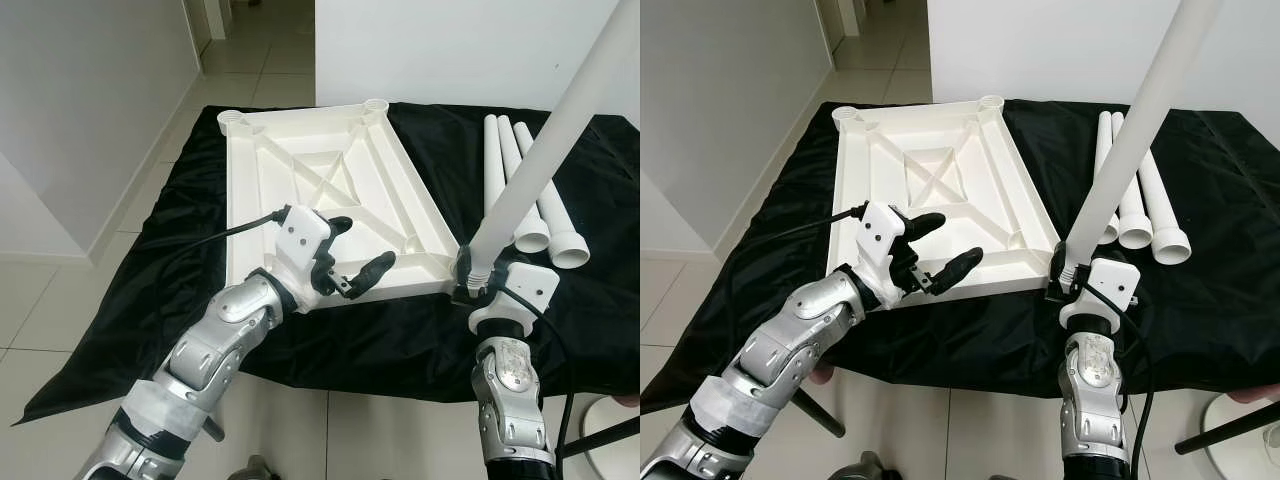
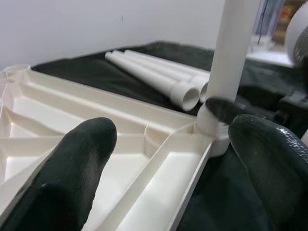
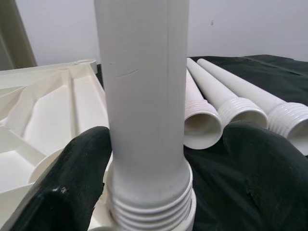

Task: Building children table

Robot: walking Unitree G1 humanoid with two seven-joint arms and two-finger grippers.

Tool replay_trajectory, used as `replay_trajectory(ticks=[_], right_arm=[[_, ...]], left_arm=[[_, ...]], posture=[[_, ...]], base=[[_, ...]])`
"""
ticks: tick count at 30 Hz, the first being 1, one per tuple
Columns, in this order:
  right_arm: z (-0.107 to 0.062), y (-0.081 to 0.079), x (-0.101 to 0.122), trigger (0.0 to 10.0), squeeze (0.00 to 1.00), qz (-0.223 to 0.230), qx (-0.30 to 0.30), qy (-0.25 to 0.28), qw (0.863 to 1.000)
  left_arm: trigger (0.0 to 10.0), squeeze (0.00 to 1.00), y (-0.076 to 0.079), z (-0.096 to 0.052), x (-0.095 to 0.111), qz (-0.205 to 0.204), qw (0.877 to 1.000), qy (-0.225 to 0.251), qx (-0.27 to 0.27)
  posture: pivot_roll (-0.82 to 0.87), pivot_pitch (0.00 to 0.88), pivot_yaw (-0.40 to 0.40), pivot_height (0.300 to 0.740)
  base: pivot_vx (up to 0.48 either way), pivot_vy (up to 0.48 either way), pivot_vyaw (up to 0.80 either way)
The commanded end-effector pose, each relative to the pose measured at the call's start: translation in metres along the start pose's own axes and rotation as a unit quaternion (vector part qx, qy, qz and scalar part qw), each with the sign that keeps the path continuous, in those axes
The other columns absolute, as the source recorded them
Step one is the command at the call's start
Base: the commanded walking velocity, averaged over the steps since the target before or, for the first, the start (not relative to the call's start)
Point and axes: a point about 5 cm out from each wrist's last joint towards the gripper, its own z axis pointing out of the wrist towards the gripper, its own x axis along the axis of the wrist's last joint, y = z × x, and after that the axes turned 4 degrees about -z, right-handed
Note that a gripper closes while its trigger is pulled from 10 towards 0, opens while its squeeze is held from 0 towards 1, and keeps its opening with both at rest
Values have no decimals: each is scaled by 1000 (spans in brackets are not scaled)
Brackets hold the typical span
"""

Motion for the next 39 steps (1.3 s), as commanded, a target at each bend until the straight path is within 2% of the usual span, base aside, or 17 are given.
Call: replay_trajectory(ticks=[1, 3, 4, 6, 7, 8, 12, 27, 31, 35, 37, 38, 39], right_arm=[[-3, -10, 2, 10000, 0, 11, 29, 9, 999], [-10, -31, 10, 10000, 0, 37, 89, 29, 995], [-10, -31, 10, 10000, 0, 37, 89, 29, 995], [-16, -36, 10, 10000, 0, 42, 113, 29, 992], [-16, -36, 10, 10000, 0, 42, 113, 29, 992], [-21, -35, 8, 10000, 0, 42, 127, 27, 991], [-28, -28, 5, 10000, 0, 40, 131, 19, 990], [-55, -11, -1, 10000, 0, 28, 155, 4, 988], [-58, -13, -2, 10000, 0, 39, 175, -6, 984], [-58, -14, -1, 10000, 0, 40, 177, -4, 983], [-58, -15, 0, 10000, 0, 40, 179, -2, 983], [-57, -18, 1, 10000, 0, 40, 182, 1, 982], [-57, -18, 1, 10000, 0, 40, 182, 1, 982]], left_arm=[[10000, 0, -2, 2, -6, 7, 1000, -29, -6], [10000, 0, -8, 5, -18, 12, 997, -70, 30], [10000, 0, -8, 5, -18, 12, 997, -70, 30], [10000, 0, -14, 6, -27, 14, 992, -111, 50], [10000, 0, -14, 6, -27, 14, 992, -111, 50], [10000, 0, -19, 9, -33, 23, 988, -138, 69], [10000, 0, -24, 14, -38, 11, 983, -159, 89], [10000, 0, -46, 28, -28, 22, 978, -161, 131], [10000, 0, -54, 36, -31, 33, 967, -204, 147], [10000, 0, -56, 37, -32, 35, 966, -211, 148], [10000, 0, -60, 38, -32, 33, 962, -221, 156], [10000, 0, -66, 37, -36, 21, 954, -244, 172], [10000, 0, -66, 37, -36, 21, 954, -244, 172]], posture=[[-44, 0, 64, 740], [-42, 0, 62, 740], [-42, 0, 62, 740], [-45, 0, 61, 740], [-45, 0, 61, 740], [-47, 0, 64, 740], [-56, 0, 68, 740], [-94, 0, 100, 740], [-98, 0, 109, 740], [-98, 0, 109, 740], [-102, 0, 114, 740], [-103, 0, 117, 740], [-103, 0, 117, 740]], base=[[0, 0, 0], [0, 0, 0], [0, 0, 0], [0, 0, 0], [0, 0, 0], [0, 0, 0], [0, 0, 0], [0, 0, 0], [0, 0, 0], [0, 0, 0], [0, 0, 0], [0, 0, 0], [0, 0, 0]])
